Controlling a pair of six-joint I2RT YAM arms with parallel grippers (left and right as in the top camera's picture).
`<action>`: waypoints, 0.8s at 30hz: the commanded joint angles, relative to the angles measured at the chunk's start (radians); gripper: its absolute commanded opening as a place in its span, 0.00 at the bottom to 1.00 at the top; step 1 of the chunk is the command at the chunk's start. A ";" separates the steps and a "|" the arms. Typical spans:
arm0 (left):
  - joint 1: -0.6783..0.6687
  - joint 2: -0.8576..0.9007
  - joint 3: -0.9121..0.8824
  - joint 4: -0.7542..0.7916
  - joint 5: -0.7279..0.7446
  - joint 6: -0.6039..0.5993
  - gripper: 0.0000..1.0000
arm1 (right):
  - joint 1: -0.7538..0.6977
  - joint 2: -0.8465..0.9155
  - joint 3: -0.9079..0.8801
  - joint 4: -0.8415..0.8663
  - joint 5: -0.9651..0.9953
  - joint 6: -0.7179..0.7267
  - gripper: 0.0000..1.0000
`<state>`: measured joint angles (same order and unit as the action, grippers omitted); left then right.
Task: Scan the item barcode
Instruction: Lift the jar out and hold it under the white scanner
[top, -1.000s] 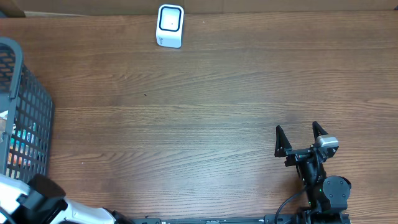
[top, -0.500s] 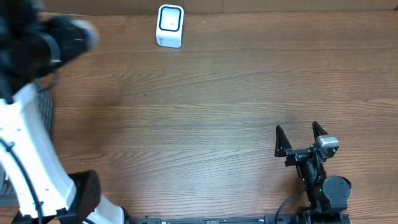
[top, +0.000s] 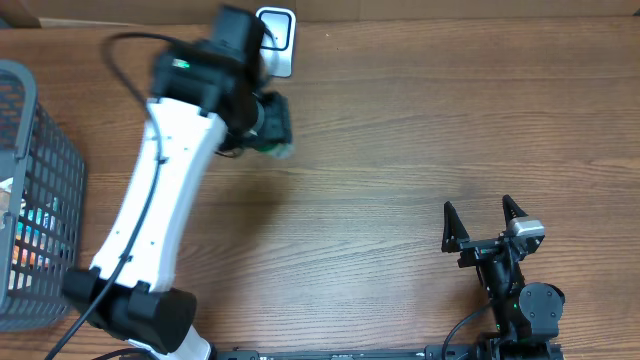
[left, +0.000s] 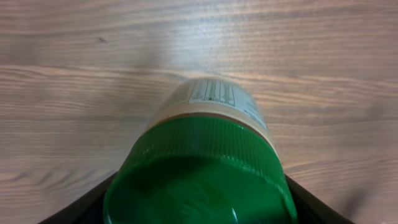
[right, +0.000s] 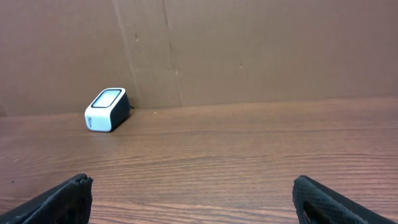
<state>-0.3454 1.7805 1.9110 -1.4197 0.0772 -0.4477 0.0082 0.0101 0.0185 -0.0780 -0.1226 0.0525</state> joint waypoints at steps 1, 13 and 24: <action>-0.037 -0.006 -0.153 0.108 -0.018 -0.055 0.57 | 0.005 -0.007 -0.011 0.005 0.010 0.000 1.00; -0.074 0.190 -0.340 0.231 -0.002 -0.084 0.57 | 0.005 -0.007 -0.011 0.005 0.010 0.000 1.00; -0.103 0.260 -0.340 0.217 0.001 -0.080 0.86 | 0.005 -0.007 -0.011 0.005 0.010 0.000 1.00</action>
<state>-0.4400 2.0136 1.5703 -1.2037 0.0715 -0.5266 0.0082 0.0101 0.0185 -0.0776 -0.1230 0.0525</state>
